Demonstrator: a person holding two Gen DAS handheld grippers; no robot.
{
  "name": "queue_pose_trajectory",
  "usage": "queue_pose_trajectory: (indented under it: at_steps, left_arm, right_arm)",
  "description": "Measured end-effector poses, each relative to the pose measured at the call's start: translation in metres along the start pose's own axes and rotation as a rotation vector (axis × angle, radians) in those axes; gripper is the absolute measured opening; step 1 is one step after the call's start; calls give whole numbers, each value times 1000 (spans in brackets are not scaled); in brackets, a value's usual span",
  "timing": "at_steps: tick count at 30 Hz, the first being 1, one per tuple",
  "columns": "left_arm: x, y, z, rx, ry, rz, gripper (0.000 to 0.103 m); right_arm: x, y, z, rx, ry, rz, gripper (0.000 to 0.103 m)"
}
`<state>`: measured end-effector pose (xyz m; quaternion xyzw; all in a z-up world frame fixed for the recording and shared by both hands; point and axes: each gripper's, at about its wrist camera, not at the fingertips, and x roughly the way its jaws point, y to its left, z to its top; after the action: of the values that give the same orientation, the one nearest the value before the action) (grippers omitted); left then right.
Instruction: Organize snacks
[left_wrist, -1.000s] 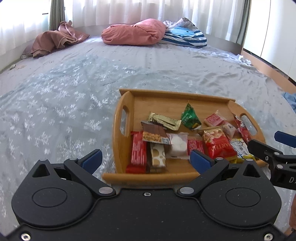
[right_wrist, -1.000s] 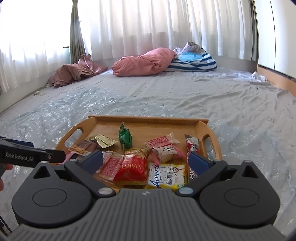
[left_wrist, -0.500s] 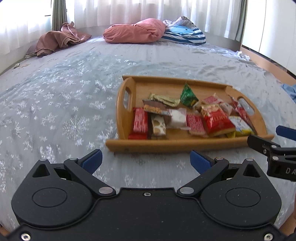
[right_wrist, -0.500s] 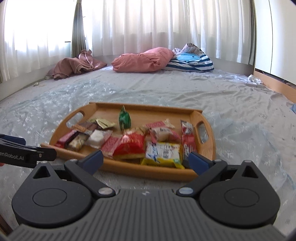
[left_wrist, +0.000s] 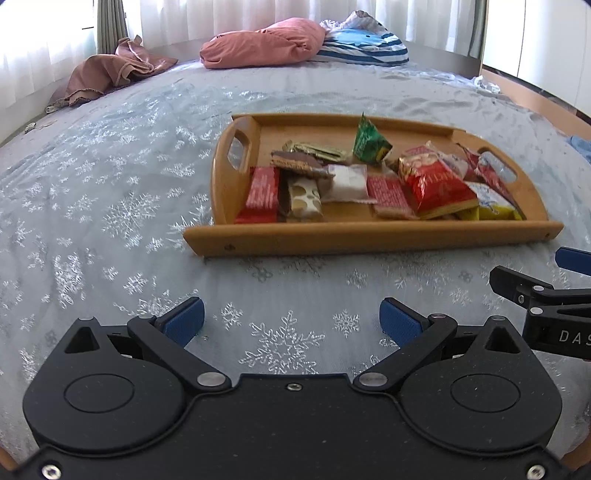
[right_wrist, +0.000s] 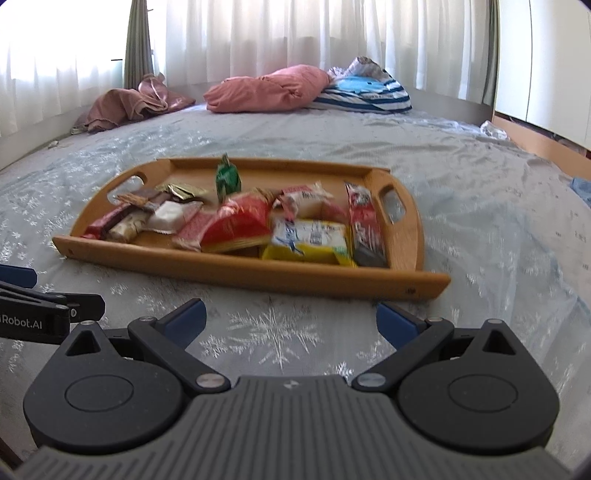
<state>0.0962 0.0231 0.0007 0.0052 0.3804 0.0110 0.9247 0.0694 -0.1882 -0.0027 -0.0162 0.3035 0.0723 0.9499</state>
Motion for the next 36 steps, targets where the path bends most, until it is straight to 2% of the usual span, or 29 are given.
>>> queue_pose_trajectory:
  at_steps: [7, 23, 29, 36]
  left_arm:
    - [8, -9, -2, 19, -20, 4, 103]
    - [21, -10, -9, 41, -66, -33, 103]
    - [20, -12, -14, 46, -100, -24, 103]
    - [21, -10, -15, 35, -105, -31, 103]
  right_arm:
    - [12, -7, -9, 41, 35, -11, 103]
    - [18, 0, -21, -4, -2, -8, 103]
    - [19, -4, -20, 11, -2, 14, 103]
    - [20, -5, -22, 12, -9, 20, 103]
